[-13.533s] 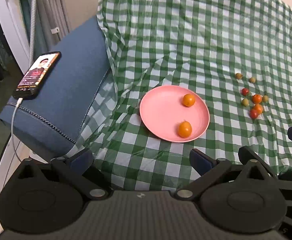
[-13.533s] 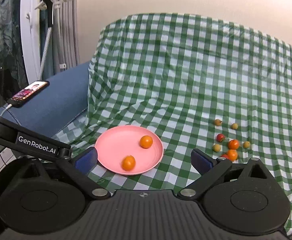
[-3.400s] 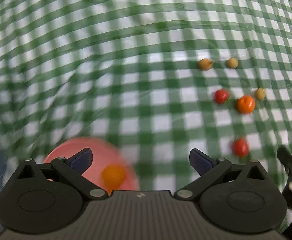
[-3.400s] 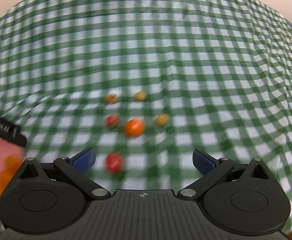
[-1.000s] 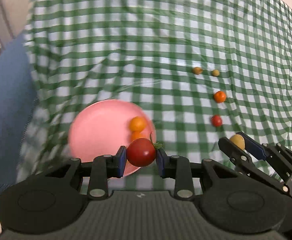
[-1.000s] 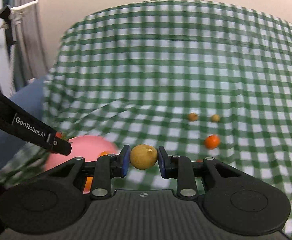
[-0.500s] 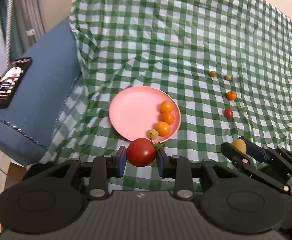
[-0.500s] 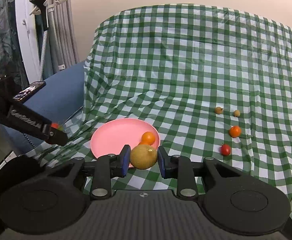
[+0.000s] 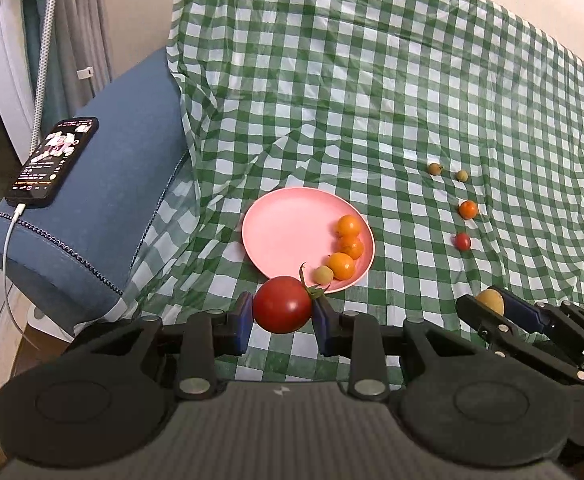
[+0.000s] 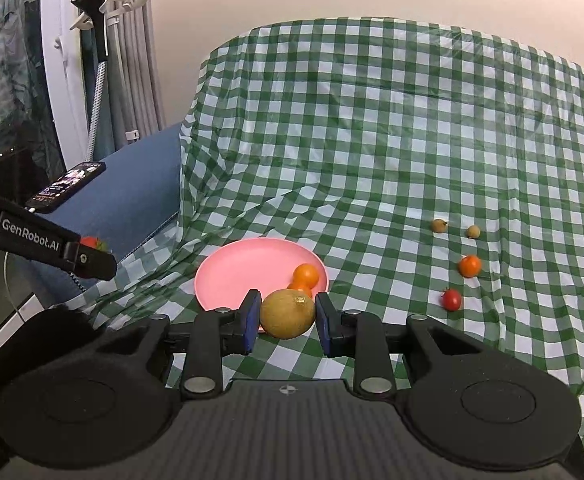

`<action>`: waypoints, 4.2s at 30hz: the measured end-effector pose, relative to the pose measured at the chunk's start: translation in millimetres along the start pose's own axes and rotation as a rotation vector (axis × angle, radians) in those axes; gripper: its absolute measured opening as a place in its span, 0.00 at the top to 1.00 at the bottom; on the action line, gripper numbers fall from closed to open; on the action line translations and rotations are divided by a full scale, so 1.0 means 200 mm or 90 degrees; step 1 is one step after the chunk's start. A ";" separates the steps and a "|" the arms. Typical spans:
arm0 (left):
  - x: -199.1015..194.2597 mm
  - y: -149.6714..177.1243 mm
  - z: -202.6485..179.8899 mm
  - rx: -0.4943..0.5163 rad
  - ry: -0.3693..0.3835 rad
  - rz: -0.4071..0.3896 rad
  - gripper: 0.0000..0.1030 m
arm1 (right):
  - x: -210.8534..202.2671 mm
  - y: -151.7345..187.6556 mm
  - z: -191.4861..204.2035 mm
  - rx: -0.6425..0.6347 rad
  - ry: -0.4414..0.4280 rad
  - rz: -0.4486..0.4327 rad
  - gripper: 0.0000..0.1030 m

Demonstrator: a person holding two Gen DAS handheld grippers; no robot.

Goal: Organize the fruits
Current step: 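Carry the red tomato with the left tool while the right tool carries a yellow fruit to the plate, then open both tools over the pink plate and lift them away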

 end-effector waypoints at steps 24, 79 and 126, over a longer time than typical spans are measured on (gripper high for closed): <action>0.26 -0.13 0.13 -0.030 -0.006 0.031 0.66 | 0.27 -0.05 -0.10 0.006 0.006 0.050 0.71; 0.89 -0.23 0.16 0.010 -0.071 0.115 0.00 | 0.88 -0.07 0.06 -0.037 0.013 0.149 0.09; -0.15 0.08 0.13 -0.016 -0.123 -0.080 0.00 | -0.14 -0.10 0.14 -0.026 0.029 -0.051 0.04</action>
Point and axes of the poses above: each gripper's, at about its wrist camera, not at the fingertips, and x roughly the way its jaws point, z to its left, y to its underside, the point moved 7 cm from there along x, roughly the way its jaws point, and after that the axes turned 2 degrees about x, right-handed, at the moved point
